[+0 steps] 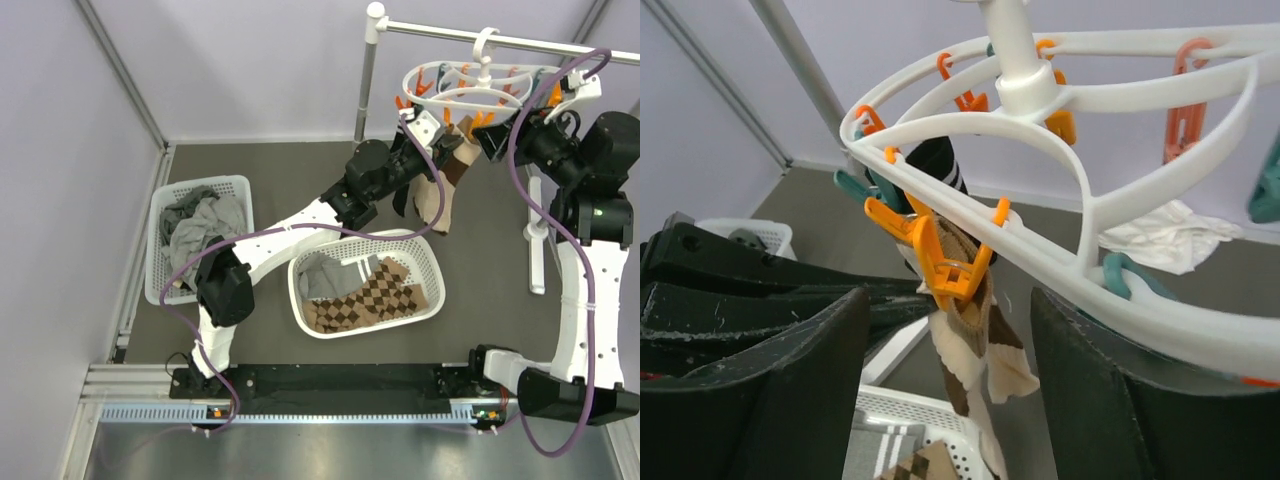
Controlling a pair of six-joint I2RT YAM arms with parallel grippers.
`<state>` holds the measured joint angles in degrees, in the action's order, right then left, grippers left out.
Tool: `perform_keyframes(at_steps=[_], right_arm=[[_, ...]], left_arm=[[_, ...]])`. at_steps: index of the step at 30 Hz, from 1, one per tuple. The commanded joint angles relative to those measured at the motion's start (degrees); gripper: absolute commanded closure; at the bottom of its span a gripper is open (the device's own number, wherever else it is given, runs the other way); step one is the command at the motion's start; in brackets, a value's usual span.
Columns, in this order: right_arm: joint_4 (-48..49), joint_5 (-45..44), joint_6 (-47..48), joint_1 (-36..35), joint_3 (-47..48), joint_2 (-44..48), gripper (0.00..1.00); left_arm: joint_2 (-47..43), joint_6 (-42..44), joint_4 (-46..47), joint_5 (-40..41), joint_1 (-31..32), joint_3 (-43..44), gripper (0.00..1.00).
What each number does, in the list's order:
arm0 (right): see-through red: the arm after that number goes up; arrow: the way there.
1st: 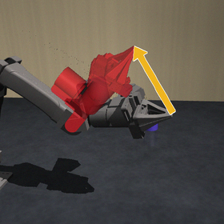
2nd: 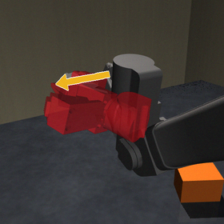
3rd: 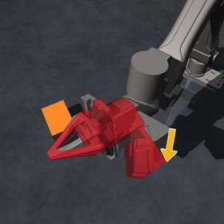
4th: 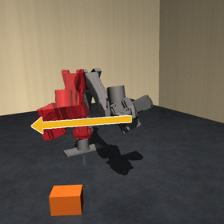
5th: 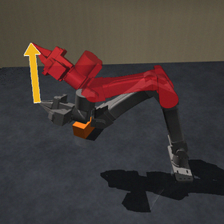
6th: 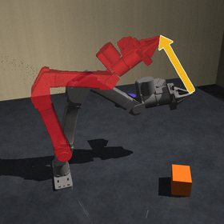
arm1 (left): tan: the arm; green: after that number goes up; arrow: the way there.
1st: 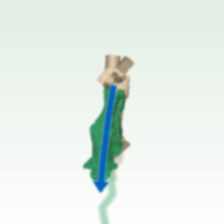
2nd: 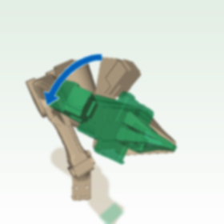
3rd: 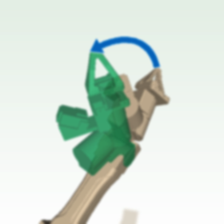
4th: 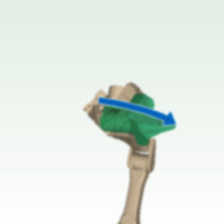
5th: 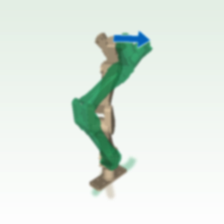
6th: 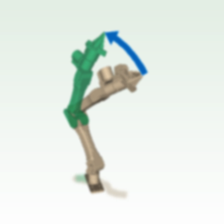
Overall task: Clip the socks to the hanger
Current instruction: Clamp the sock onto the hanger, then open the clamp at the hanger.
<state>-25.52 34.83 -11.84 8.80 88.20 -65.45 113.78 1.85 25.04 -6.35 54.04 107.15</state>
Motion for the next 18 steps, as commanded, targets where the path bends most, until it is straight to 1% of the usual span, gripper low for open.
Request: perform_keyframes(at_steps=[1, 3, 8, 10, 13, 15, 18], right_arm=[[-3.03, -5.2, 4.88, 0.52, 3.99, 4.1, 0.33], [-4.27, -8.79, 6.29, 0.43, 4.69, 5.85, 0.31], [-5.51, -15.38, 10.34, 0.43, 3.39, 9.02, 0.31], [-5.6, -16.63, 11.57, 0.43, 2.68, 9.72, 0.31], [-4.98, -14.8, 13.59, 0.43, 2.15, 9.29, 0.31], [-4.28, -12.77, 13.16, 0.43, 2.32, 8.76, 0.31], [-2.79, -12.16, 12.28, 0.43, 2.5, 7.36, 0.32]], left_arm=[[-2.51, 0.88, 1.68, 1.51, -0.34, 0.51, 0.95], [-3.12, 0.97, 1.68, 2.13, -0.6, -0.19, 0.94], [-3.65, 0.7, 1.33, 2.48, -1.57, -0.98, 0.93], [-4.0, 0.44, 1.33, 2.22, -1.75, -1.16, 0.93], [-4.79, 0.44, 1.59, 1.69, -1.92, -2.47, 0.93], [-5.49, 0.53, 1.68, 1.69, -2.01, -2.91, 0.93], [-6.37, 0.61, 2.03, 1.6, -2.36, -4.06, 0.93]])
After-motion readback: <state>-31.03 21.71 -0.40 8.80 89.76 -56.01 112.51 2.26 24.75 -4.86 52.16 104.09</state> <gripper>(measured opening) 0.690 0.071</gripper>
